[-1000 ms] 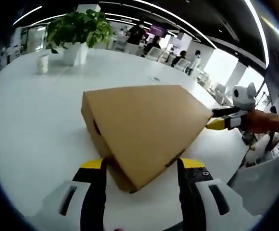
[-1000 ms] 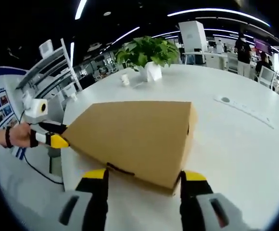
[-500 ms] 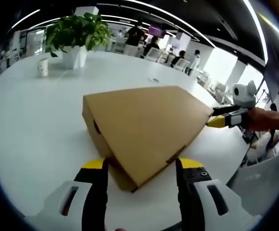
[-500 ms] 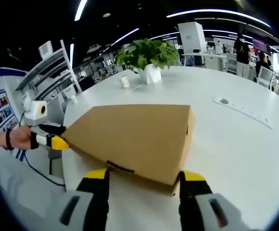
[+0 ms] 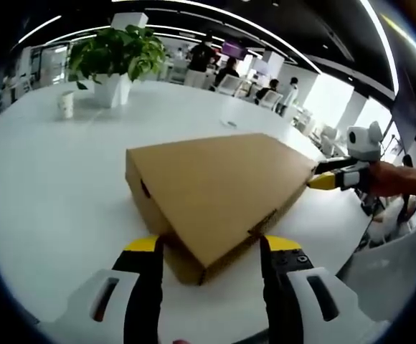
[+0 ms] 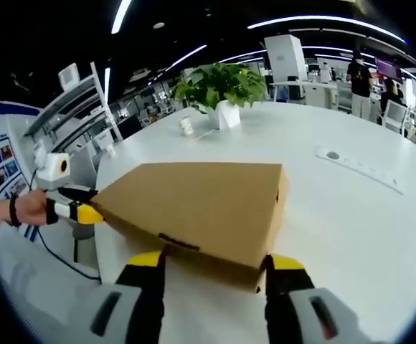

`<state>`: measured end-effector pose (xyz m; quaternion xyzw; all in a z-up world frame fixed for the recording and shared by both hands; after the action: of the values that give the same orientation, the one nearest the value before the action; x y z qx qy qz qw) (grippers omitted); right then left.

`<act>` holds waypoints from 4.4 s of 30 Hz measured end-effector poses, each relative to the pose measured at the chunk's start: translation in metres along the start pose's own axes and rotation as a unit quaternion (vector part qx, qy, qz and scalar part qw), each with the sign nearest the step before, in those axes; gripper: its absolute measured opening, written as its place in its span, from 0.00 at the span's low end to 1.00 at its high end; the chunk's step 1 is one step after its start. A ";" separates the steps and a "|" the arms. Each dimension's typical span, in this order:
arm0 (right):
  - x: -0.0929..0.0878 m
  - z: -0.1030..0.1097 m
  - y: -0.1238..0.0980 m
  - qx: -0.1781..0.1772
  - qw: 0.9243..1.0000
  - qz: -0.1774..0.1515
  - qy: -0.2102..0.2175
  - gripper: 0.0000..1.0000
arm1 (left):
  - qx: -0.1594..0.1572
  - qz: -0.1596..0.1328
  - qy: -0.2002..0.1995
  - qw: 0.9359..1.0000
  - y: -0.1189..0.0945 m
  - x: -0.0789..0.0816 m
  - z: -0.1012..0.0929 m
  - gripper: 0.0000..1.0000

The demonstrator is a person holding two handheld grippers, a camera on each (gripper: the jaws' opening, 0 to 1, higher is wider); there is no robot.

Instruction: Operate the shoe box by opening the lid, removing the specified soft item, and placing it in the target area until the item is outside and the box remains undamaged.

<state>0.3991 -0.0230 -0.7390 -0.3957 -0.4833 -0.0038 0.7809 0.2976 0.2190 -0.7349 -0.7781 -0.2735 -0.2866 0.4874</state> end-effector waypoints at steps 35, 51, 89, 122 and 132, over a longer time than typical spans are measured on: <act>0.029 0.005 -0.022 -0.006 0.999 -0.042 -0.006 0.48 | 0.044 -0.029 0.123 0.991 -0.020 0.021 0.003 0.41; 0.051 -0.006 -0.030 -0.030 0.997 -0.066 -0.034 0.31 | 0.067 -0.082 0.142 0.984 -0.031 0.055 0.007 0.36; 0.101 -0.039 -0.017 -0.105 0.987 -0.098 -0.075 0.03 | 0.118 -0.136 0.123 0.976 -0.040 0.094 0.019 0.06; 0.110 -0.053 0.012 -0.116 0.988 -0.079 -0.060 0.01 | 0.125 -0.149 0.112 0.974 -0.036 0.122 0.031 0.03; 0.114 -0.059 0.017 -0.113 0.988 -0.080 -0.061 0.00 | 0.136 -0.144 0.112 0.974 -0.028 0.127 0.038 0.02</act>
<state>0.5106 -0.0051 -0.6755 -0.4409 -0.5565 -0.0973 0.6974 0.3720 0.2825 -0.6411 -0.6198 -0.3632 -0.3991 0.5697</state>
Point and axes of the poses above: the point that each gripper's makers call its tool centre point, and the gripper's own axes: y roughly forward along the fingers, z roughly to its left, x roughly out of its top, the point moved 4 cm from there along -y, roughly backward along the fingers, and after that the axes turned 3 degrees about -y, right-handed, at the moved point
